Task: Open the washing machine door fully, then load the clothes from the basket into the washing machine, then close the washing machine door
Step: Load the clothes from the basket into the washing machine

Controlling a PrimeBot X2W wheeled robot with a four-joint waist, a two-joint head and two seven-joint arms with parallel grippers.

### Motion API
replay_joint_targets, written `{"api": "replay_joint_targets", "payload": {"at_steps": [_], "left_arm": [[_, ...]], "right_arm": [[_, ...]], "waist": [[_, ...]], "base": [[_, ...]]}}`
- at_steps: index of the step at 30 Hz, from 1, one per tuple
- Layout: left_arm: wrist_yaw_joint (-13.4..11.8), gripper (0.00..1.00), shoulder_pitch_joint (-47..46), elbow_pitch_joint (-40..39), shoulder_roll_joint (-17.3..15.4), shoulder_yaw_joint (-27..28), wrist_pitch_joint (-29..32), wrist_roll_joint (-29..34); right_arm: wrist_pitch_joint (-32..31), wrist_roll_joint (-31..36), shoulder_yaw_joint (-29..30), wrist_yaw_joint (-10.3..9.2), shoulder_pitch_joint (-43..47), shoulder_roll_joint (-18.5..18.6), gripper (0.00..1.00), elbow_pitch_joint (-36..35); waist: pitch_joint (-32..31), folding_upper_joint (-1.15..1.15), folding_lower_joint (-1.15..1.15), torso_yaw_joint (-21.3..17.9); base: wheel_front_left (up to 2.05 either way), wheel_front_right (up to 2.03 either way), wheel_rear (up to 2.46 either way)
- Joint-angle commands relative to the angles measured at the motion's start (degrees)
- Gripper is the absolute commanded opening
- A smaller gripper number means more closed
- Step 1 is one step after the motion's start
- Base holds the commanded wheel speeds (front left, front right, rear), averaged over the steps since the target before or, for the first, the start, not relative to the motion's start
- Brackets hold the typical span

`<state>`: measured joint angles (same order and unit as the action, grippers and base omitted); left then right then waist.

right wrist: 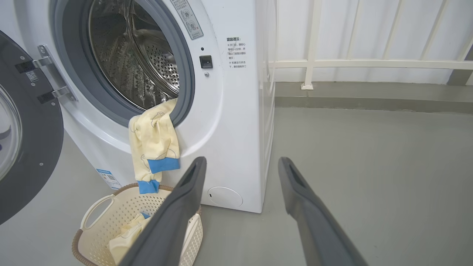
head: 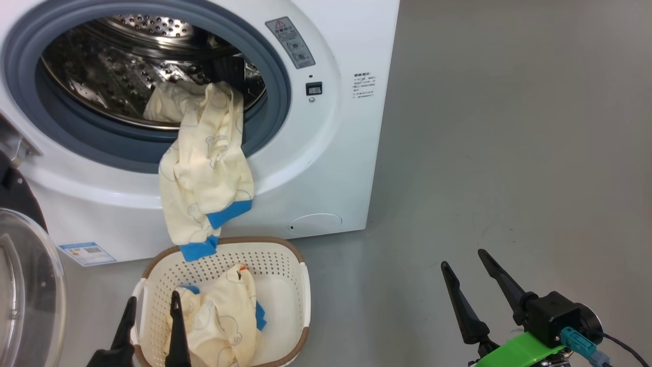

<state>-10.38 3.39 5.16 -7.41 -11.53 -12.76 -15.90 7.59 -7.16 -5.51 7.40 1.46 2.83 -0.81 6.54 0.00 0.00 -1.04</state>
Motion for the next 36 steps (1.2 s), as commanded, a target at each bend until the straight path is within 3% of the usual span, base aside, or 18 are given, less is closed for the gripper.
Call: {"api": "replay_joint_targets", "payload": {"at_steps": [1, 11, 16, 27, 36], "left_arm": [[-0.4, 1.0, -1.27, -0.94, -0.53, 1.75, -0.52, -0.33], [-0.14, 1.0, -2.73, 0.45, -0.36, 1.6, 0.12, -1.51], [1.72, 1.0, -7.34, 4.78, -0.24, 1.49, 2.21, -3.55], [8.1, 1.0, -28.82, 26.91, -0.89, 1.17, 4.93, -6.45], [11.41, 1.0, -46.26, 44.29, -3.81, 3.28, 3.3, -8.27]], "right_arm": [[-0.1, -0.05, -1.62, 0.09, -0.26, 0.05, 1.0, -1.64], [-0.04, -0.14, -1.66, 0.09, -0.72, 0.05, 1.0, -2.07], [-0.02, -0.23, -1.76, 0.09, -1.72, 0.05, 1.0, -2.91], [1.27, -0.68, -3.18, 0.09, -6.75, 0.05, 1.0, -3.34], [3.58, -1.97, -5.11, 0.09, -12.17, 0.05, 1.0, -1.85]], "waist": [[0.05, 0.0, 0.0, 0.0], [1.43, 0.0, 0.0, -0.15], [4.2, 0.0, 0.0, -0.16], [13.94, 0.0, 0.0, -2.48], [21.99, 0.0, 0.0, -6.74]], "base": [[0.0, 0.0, 0.0], [0.0, 0.0, 0.0], [0.0, 0.0, 0.0], [0.0, 0.0, 0.0], [0.0, 0.0, 0.0]]}}
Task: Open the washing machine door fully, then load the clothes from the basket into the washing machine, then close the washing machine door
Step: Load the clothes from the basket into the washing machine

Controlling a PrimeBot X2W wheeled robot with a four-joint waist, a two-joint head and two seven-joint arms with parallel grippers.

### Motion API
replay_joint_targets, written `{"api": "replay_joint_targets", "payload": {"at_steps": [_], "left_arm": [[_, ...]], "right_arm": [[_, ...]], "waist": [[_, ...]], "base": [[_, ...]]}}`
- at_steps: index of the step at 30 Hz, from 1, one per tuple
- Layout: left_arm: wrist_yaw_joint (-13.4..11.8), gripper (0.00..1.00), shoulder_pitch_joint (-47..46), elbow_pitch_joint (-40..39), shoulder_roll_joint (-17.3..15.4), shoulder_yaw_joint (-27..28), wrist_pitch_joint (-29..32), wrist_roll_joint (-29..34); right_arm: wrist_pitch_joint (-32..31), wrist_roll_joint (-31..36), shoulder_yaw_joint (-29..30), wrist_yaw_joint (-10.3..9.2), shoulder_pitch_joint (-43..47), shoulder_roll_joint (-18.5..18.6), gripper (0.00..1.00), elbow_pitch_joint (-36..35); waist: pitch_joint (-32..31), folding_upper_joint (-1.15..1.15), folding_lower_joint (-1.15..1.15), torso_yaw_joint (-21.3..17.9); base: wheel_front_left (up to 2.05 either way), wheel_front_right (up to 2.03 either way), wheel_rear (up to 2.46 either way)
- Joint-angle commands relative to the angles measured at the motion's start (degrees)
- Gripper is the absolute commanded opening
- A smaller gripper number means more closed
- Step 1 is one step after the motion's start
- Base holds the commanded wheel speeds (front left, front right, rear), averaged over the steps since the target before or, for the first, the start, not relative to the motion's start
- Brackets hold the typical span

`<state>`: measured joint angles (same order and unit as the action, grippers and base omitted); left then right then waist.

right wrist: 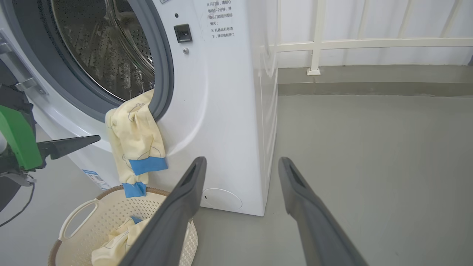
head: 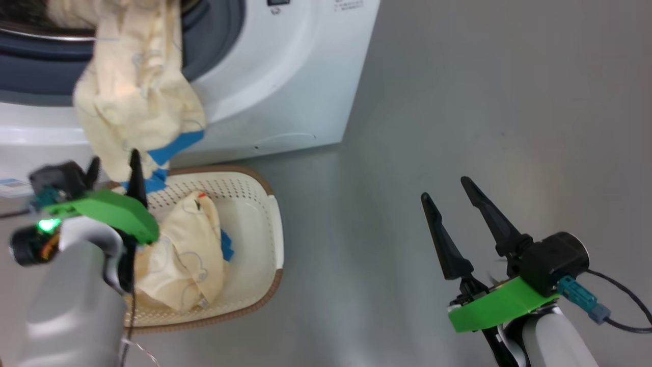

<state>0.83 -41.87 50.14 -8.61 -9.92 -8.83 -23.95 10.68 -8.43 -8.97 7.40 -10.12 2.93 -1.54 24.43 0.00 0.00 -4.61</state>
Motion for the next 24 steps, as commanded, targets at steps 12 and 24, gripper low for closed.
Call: {"api": "replay_joint_targets", "payload": {"at_steps": [12, 24], "left_arm": [[0.25, 1.0, -13.41, 11.22, -6.63, 1.74, -3.1, 0.58], [-3.13, 0.33, -17.63, 17.18, -7.42, 2.14, -5.53, 0.72]], "right_arm": [[2.68, -2.0, -3.28, 0.09, -4.09, -0.05, 1.0, 1.55], [3.41, -2.12, -3.84, 0.09, -4.45, -0.05, 1.0, 2.84]], "waist": [[8.36, 0.0, 0.0, -5.94], [8.55, 0.0, 0.0, -6.46]], "base": [[0.0, 0.0, 0.0], [0.0, 0.0, 0.0]]}}
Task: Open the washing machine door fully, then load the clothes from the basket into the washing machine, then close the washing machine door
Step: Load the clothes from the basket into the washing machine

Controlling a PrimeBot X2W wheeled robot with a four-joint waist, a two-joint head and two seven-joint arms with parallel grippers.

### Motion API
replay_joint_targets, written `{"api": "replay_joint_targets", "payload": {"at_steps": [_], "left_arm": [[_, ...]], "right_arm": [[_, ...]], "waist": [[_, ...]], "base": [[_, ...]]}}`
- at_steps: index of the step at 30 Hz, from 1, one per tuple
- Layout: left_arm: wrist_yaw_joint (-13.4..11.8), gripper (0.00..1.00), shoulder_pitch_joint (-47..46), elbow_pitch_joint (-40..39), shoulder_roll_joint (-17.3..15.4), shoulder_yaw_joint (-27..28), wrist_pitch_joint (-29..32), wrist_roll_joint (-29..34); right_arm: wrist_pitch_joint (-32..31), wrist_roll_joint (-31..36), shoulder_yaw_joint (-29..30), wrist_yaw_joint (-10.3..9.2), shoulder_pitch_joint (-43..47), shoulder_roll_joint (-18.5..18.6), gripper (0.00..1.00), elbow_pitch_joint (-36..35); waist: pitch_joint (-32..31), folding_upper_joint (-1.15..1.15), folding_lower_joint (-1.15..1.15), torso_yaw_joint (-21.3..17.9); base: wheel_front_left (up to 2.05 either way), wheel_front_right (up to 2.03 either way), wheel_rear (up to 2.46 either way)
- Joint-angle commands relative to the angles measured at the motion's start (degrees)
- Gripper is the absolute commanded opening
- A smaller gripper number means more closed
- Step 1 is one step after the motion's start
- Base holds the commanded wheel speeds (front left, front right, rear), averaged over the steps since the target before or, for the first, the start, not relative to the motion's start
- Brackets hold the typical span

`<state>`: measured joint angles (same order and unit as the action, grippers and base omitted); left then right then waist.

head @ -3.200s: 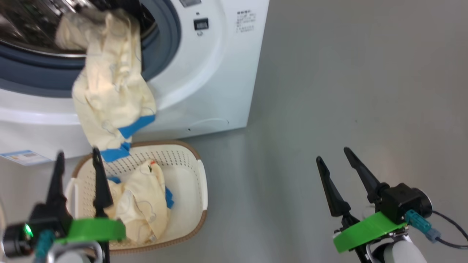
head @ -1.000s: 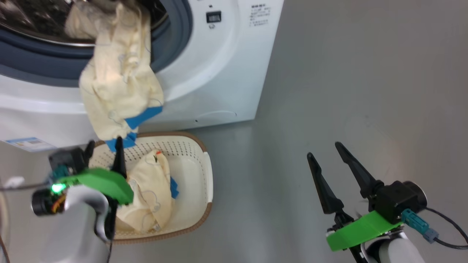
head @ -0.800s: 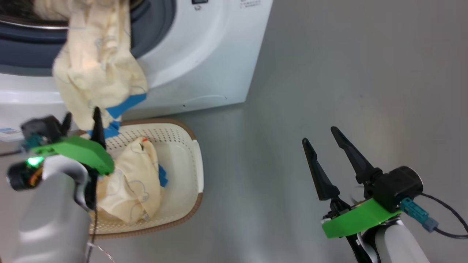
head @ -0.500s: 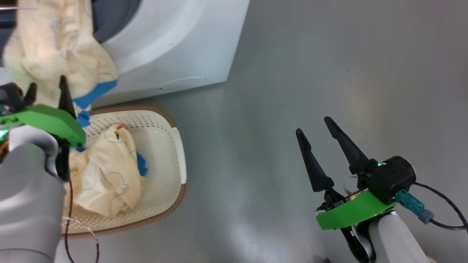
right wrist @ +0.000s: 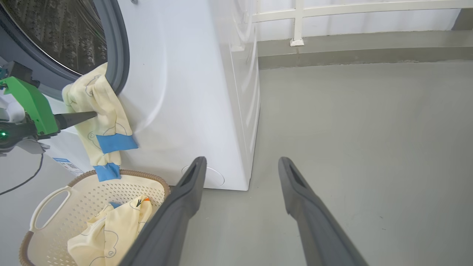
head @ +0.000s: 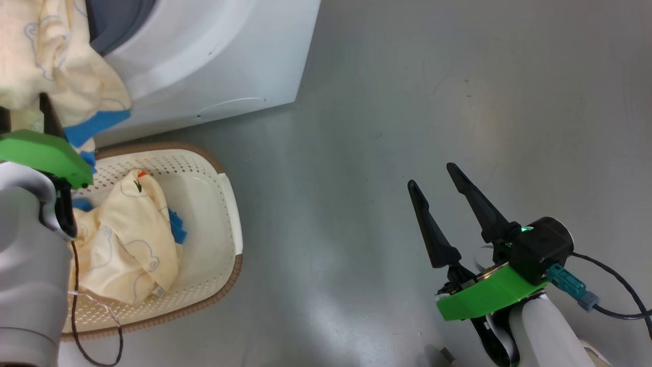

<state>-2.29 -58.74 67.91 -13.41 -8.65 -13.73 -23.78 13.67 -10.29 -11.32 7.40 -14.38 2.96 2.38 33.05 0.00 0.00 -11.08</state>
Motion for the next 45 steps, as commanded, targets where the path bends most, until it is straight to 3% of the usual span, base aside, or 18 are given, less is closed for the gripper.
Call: {"api": "replay_joint_targets", "payload": {"at_steps": [1, 9, 16, 25, 33, 39, 45], "left_arm": [[-0.01, 0.0, -0.87, -0.49, -2.61, 0.86, -0.76, 0.57], [0.6, 0.0, -0.62, 0.5, -1.91, 0.54, -1.16, 0.46], [2.81, 0.0, 0.03, 1.28, -0.41, -0.48, -0.59, 0.16], [6.42, 0.0, -1.63, -2.06, -1.11, -3.17, 4.86, 0.94], [8.44, 0.0, -3.35, -13.65, -4.66, -4.32, 15.85, -0.32], [6.39, 0.0, -4.41, -27.58, -8.91, -2.45, 26.96, -2.57], [2.11, 0.0, -6.43, -33.8, -11.45, -1.24, 30.78, -1.91]], "right_arm": [[0.44, -0.24, -1.53, 0.09, -0.19, -0.08, 1.0, -1.05], [0.33, 0.02, -1.27, 0.09, 0.14, -0.08, 1.0, -1.07], [-0.1, 0.63, -0.34, 0.09, 0.67, -0.08, 1.0, -1.55], [-0.76, 0.98, 0.42, 0.09, 1.69, -0.08, 1.0, -2.59], [-0.91, 0.49, 0.08, 0.09, 1.78, -0.08, 1.0, -2.83], [-0.26, -0.75, -1.29, 0.09, 0.92, -0.08, 1.0, -2.16], [0.4, -1.86, -3.0, 0.09, -0.52, -0.08, 1.0, -1.04]], "waist": [[-0.11, 0.0, 0.0, 0.0], [-0.26, 0.0, 0.0, 0.68], [-0.65, 0.0, 0.0, 2.43], [-1.56, 0.0, 0.0, 5.06], [-1.92, 0.0, 0.0, 5.35], [-0.9, 0.0, 0.0, 3.07], [0.85, 0.0, 0.0, -0.03]], "base": [[0.0, 0.0, 0.0], [0.0, 0.0, 0.0], [0.0, 0.0, 0.0], [0.0, 0.0, 0.0], [0.0, 0.0, 0.0], [0.0, 0.0, 0.0], [0.0, 0.0, 0.0]]}}
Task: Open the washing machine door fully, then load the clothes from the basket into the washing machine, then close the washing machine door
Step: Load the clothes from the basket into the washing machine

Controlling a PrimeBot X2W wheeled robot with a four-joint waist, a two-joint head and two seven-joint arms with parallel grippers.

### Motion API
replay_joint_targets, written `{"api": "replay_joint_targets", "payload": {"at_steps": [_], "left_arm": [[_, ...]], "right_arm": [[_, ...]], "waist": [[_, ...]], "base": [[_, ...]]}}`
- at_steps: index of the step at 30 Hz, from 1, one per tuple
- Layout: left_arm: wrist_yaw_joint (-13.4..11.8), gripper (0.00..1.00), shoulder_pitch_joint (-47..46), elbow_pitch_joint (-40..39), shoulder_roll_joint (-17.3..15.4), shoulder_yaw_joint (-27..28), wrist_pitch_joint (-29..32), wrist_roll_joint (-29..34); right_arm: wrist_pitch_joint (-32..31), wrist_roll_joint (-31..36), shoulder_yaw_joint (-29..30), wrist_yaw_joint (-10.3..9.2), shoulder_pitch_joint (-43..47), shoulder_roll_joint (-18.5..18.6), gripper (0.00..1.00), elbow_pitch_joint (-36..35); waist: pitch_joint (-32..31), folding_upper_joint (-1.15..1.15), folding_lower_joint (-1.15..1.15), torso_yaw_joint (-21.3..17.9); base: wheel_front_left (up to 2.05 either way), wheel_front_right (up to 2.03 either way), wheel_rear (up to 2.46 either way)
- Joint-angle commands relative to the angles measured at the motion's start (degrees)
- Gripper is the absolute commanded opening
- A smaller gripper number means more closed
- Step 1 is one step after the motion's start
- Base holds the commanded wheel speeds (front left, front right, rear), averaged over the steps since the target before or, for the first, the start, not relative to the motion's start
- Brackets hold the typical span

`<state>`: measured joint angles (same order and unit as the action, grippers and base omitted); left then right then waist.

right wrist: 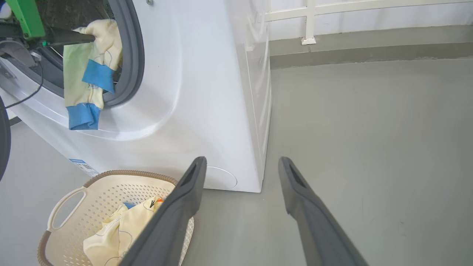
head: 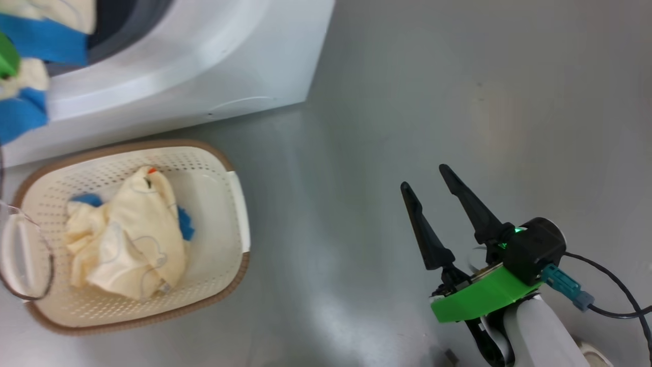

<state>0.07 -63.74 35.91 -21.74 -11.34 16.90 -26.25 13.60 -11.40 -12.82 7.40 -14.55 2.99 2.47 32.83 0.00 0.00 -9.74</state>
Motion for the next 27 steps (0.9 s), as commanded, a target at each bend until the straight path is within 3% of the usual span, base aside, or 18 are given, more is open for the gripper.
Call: {"api": "replay_joint_targets", "payload": {"at_steps": [1, 8, 18, 27], "left_arm": [[-0.93, 0.0, -1.96, -2.11, -3.56, 1.5, -0.32, 1.13], [-2.78, 0.0, -6.68, 0.1, -5.35, 1.99, -6.2, 3.4], [-2.79, 0.0, -14.91, 5.92, -8.85, 0.75, -22.32, 8.62], [-1.86, 0.0, -15.43, 16.26, -6.88, 1.33, -22.41, 6.06]], "right_arm": [[0.57, -0.95, -1.86, 0.09, -0.61, -0.12, 1.0, -0.91], [1.11, -2.23, -4.7, 0.09, -2.29, -0.12, 1.0, 0.43], [1.36, -3.36, -6.69, 0.09, -3.44, -0.12, 1.0, 1.66], [1.39, -3.66, -6.75, 0.09, -3.76, -0.12, 1.0, 1.77]], "waist": [[1.35, 0.0, 0.0, -1.91], [3.05, 0.0, 0.0, -5.32], [4.21, 0.0, 0.0, -7.69], [5.13, 0.0, 0.0, -7.56]], "base": [[0.0, 0.0, 0.0], [0.0, 0.0, 0.0], [0.0, 0.0, 0.0], [0.0, 0.0, 0.0]]}}
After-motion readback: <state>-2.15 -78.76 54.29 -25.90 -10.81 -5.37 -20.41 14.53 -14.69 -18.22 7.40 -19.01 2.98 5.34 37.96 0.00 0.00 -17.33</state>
